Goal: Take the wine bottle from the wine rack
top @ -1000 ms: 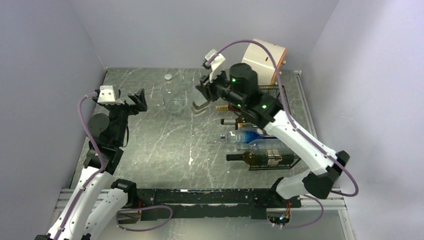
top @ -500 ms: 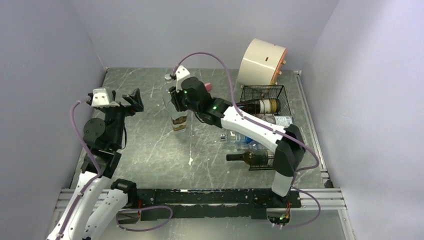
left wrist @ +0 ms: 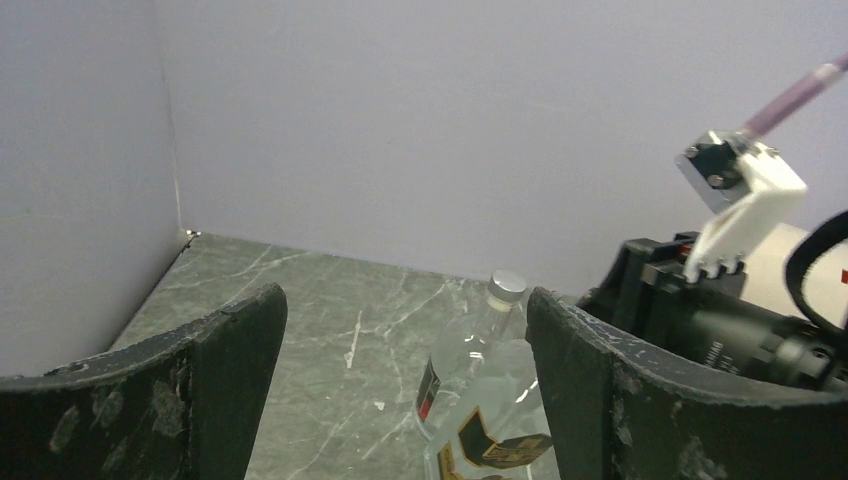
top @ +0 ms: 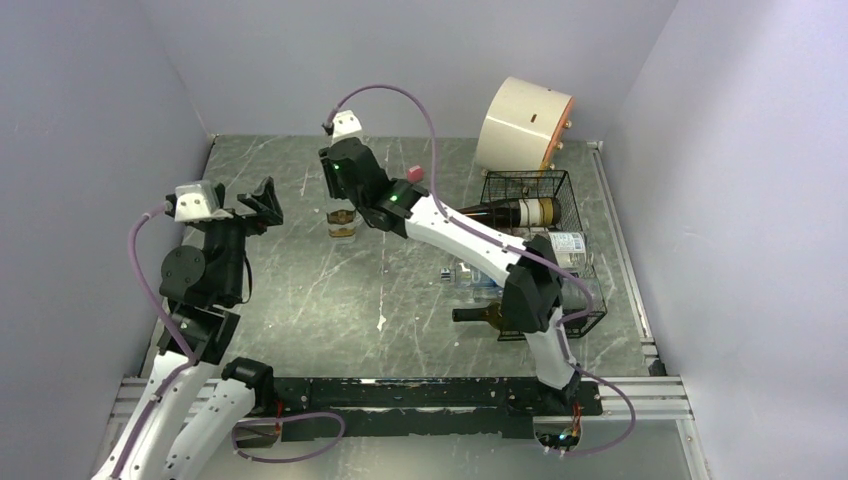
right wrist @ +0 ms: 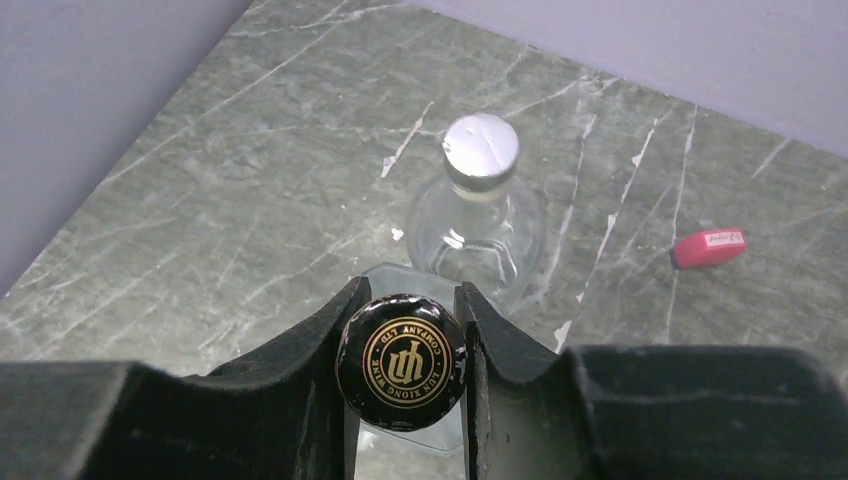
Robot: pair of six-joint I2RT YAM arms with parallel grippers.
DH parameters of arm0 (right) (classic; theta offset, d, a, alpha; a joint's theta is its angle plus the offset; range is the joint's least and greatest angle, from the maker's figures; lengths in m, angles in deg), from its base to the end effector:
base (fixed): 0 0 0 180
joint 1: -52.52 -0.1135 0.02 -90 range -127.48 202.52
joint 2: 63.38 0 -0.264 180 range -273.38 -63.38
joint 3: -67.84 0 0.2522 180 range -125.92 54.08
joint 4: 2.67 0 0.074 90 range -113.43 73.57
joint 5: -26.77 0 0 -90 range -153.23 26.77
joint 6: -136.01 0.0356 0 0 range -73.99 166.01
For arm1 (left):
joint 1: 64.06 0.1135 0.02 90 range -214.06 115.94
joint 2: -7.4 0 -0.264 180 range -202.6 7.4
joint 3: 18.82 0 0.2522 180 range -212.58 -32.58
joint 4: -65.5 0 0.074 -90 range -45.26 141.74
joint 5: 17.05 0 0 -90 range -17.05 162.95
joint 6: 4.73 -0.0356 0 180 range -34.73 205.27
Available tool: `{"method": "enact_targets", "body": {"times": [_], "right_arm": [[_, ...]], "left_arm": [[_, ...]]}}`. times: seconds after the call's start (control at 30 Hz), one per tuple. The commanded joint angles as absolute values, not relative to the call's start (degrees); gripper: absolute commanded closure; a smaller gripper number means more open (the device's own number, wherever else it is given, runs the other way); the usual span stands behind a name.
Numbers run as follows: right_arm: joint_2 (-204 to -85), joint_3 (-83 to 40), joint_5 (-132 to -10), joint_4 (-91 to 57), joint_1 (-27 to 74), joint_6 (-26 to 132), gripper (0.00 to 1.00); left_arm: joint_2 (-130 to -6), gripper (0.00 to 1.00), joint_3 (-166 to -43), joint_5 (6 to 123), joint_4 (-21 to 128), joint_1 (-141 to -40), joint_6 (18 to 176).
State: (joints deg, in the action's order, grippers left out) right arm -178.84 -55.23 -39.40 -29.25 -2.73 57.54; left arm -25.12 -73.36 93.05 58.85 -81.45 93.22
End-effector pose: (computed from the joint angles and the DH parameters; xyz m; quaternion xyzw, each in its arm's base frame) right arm 0.2878 0.3897 0.3506 -0.1852 0.7838 0.1725 0.5671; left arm 0.1323 -0.0286 0.3785 -0.0892 0.6063 -0.0686 0.7872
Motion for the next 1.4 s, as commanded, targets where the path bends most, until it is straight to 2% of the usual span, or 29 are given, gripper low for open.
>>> {"method": "enact_targets", "body": {"times": [0.0,0.13,0.37,0.73,0.9,1.03,1.1,1.13,1.27,1.33,1.37], "right_arm": [[-182.81,-66.48,-34.24,-29.84,-3.85,59.9,1.0],[-187.17,-72.59,-27.84,-33.9,-5.79,59.78,1.0],[-189.12,-72.37,-20.85,-34.08,-7.11,60.32,1.0],[-187.48,-68.18,-21.47,-31.71,-7.26,59.07,0.99],[-190.11,-71.01,-21.83,-33.66,-7.21,57.14,0.82],[-190.6,-72.79,-27.35,-34.41,-7.31,56.04,0.74],[-189.74,-73.09,-28.07,-34.94,-7.27,56.28,0.55],[-188.8,-72.57,-28.35,-34.82,-7.29,56.04,0.49],[-183.41,-68.39,-29.29,-33.14,-7.31,54.44,0.4],[-180.11,-66.52,-31.44,-32.64,-7.29,53.71,0.33],[-177.79,-65.35,-33.22,-32.46,-7.33,52.86,0.25]], "left_arm": [[-23.82,0.07,-73.24,96.31,59.44,-82.64,93.01],[-23.57,0.07,-73.37,99.02,58.88,-84.01,93.18],[-23.29,0.07,-73.3,103.64,58.26,-87.54,93.2],[-22.46,0.07,-73.01,104.92,58.76,-89.28,92.77],[-22.74,0.07,-72.97,105.71,58.72,-89.28,92.52],[-22.96,0.07,-72.82,105.85,58.72,-89.15,92.57],[-23.31,0.07,-72.99,105.78,58.62,-89.01,92.55],[-23.38,0.07,-73.09,105.67,58.47,-88.83,92.57],[-23.9,0.07,-72.93,105.6,58.5,-88.08,92.66],[-24.57,0.07,-73.0,105.73,58.37,-87.97,92.66],[-24.95,0.07,-73.05,105.66,58.34,-87.97,92.69]]}}
